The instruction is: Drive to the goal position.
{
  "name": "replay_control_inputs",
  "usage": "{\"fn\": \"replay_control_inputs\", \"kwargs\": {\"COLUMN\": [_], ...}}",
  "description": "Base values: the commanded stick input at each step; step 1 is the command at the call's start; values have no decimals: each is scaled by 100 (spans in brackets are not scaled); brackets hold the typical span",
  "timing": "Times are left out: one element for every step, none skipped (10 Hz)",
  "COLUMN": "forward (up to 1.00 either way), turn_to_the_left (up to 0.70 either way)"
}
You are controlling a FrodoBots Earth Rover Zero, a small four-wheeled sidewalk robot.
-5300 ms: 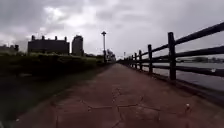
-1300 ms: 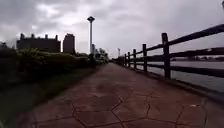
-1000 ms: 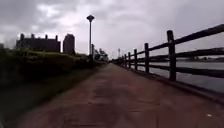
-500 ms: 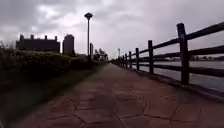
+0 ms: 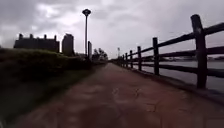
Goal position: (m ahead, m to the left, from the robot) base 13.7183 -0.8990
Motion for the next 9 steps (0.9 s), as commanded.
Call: {"fn": "replay_control_inputs", "kwargs": {"forward": [100,100,100,100,100,100,100,100,100], "turn_to_the_left": [0,0,0,0,0,0,0,0,0]}}
